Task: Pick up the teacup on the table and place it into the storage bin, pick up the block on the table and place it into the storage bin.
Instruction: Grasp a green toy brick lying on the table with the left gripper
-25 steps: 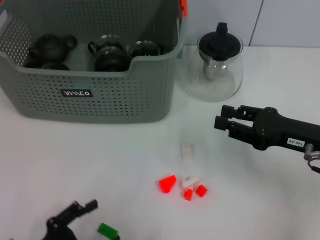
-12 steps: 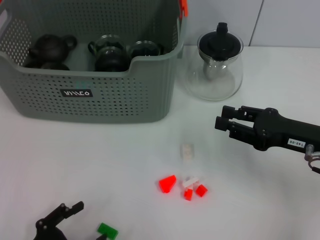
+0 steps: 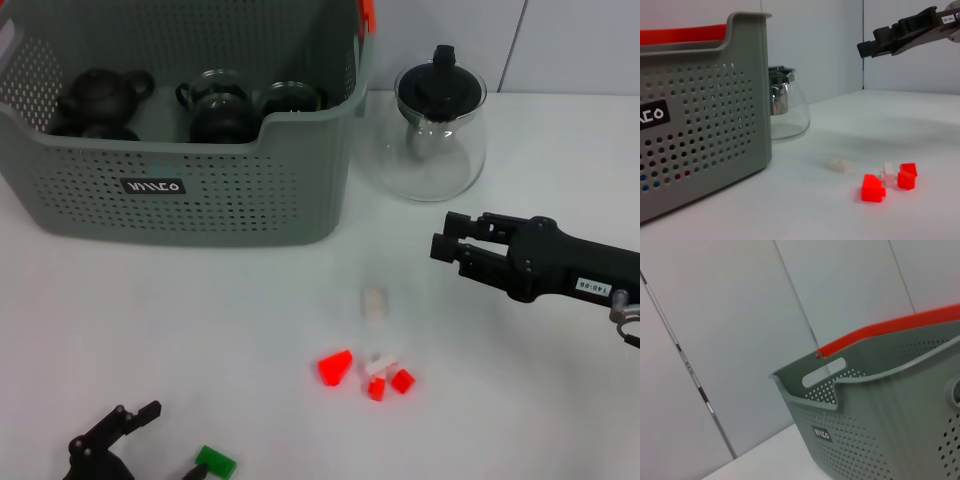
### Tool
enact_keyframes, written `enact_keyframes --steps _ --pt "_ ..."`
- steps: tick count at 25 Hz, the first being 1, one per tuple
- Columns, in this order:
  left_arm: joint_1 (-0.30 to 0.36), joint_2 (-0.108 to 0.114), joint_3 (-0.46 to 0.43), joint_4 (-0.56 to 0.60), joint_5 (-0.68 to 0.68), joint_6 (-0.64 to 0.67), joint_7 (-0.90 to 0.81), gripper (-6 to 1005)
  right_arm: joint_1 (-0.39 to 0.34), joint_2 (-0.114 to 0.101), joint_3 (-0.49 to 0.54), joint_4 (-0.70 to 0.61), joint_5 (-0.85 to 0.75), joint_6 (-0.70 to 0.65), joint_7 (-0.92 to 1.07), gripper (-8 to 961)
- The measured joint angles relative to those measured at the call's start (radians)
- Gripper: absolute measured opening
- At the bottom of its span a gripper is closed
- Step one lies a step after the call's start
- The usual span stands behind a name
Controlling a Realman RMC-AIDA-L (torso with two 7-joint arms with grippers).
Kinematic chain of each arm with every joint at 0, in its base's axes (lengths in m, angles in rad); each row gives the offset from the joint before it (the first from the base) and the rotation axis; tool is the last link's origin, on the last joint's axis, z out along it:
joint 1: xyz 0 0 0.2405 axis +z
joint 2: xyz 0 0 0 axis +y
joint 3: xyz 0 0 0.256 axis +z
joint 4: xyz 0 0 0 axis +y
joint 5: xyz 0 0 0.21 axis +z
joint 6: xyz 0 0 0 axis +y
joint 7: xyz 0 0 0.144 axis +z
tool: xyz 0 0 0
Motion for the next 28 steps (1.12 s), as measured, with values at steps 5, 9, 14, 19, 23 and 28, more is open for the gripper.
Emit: enact_keyframes --steps 5,9,14,19,23,28 --pt "-0.008 0.0 0.0 -0.002 -0.005 -0.015 0.001 829 -0.005 0.0 0.0 0.0 0.0 0.0 -0.003 536" --pt "-0.019 0.0 0.0 -0.004 -0.006 -0.032 0.001 828 -0.005 0.0 0.0 0.0 0.0 0.0 -0.004 537" --pt "-0.035 0.0 -0.011 -0.013 -0.008 -0.036 0.002 826 -0.006 0.0 0.0 0.0 0.0 0.0 -0.007 537" --pt "-0.049 0.001 -0.043 -0.016 -0.007 -0.022 0.013 825 -0.007 0.0 0.0 0.0 0.0 0.0 -0.008 538" --pt "-0.039 0.003 -0.04 -0.017 0.0 0.03 0.013 824 -0.012 0.0 0.0 0.0 0.0 0.0 -0.009 539" --pt "-0.026 0.001 -0.03 -0.03 0.019 0.052 0.013 822 -0.014 0.0 0.0 0.0 0.0 0.0 -0.009 540"
